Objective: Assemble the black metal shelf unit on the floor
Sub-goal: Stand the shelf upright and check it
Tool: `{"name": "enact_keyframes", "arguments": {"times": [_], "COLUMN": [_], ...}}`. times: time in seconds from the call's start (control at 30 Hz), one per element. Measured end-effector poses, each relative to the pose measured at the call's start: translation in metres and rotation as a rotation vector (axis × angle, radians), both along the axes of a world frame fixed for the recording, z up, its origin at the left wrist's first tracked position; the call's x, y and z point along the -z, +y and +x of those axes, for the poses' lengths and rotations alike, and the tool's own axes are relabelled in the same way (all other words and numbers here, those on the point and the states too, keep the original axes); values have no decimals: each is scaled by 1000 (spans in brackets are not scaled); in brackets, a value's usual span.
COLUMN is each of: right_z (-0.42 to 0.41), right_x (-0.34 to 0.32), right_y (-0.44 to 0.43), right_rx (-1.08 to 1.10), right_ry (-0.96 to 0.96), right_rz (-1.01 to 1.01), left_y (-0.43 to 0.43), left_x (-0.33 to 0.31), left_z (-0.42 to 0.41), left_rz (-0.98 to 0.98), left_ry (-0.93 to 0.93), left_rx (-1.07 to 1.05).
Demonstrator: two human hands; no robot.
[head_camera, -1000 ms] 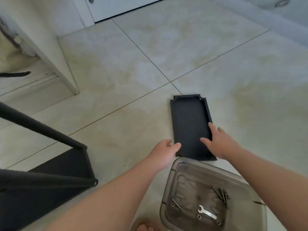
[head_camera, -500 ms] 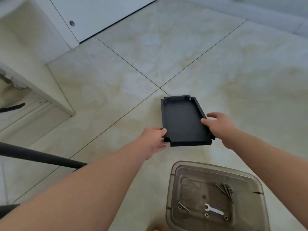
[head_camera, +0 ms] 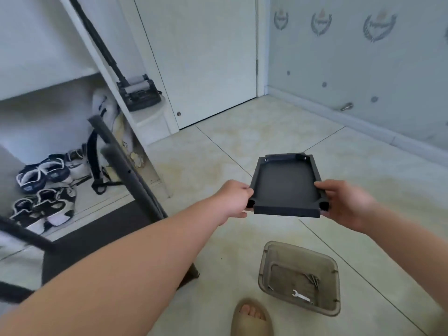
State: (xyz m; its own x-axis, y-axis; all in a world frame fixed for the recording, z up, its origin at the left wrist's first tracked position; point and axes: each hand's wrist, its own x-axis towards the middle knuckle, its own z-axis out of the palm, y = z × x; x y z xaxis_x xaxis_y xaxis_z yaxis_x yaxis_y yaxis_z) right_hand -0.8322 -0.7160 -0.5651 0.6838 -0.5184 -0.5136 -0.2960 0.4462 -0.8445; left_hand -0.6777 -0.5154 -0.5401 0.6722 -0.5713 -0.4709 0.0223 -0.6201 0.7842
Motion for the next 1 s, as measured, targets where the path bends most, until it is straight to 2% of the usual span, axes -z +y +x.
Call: {"name": "enact_keyframes", "arguments": {"times": [0.23, 0.33, 0.47, 0.63, 0.8, 0.93, 1.0], "right_z": [-49, -57, -54, -38, -11, 25, 43], "right_x": [-143, -194, -246, -297, -332, -336, -326], "right_y": [101, 145, 203, 278, 341, 374, 382], "right_rx": [-25, -38, -66, -123, -220, -321, -306], "right_ry": [-191, -270, -371, -447, -538, -514, -502], "right_rz": [-107, -132, -139, -135, -117, -258, -362], "left_y": [105, 152, 211, 277, 335, 369, 381], "left_x": [-131, -176, -217, -253, -275, -279, -274], "left_z": [-71, -98, -123, -128, -121, -91, -75], "left_rz": [27, -34, 77, 91, 0, -67, -136], "left_ry": [-600, -847, -1223, -1579, -1642, -1508, -1412], "left_rx": [127, 193, 322, 74, -190, -433, -506]}}
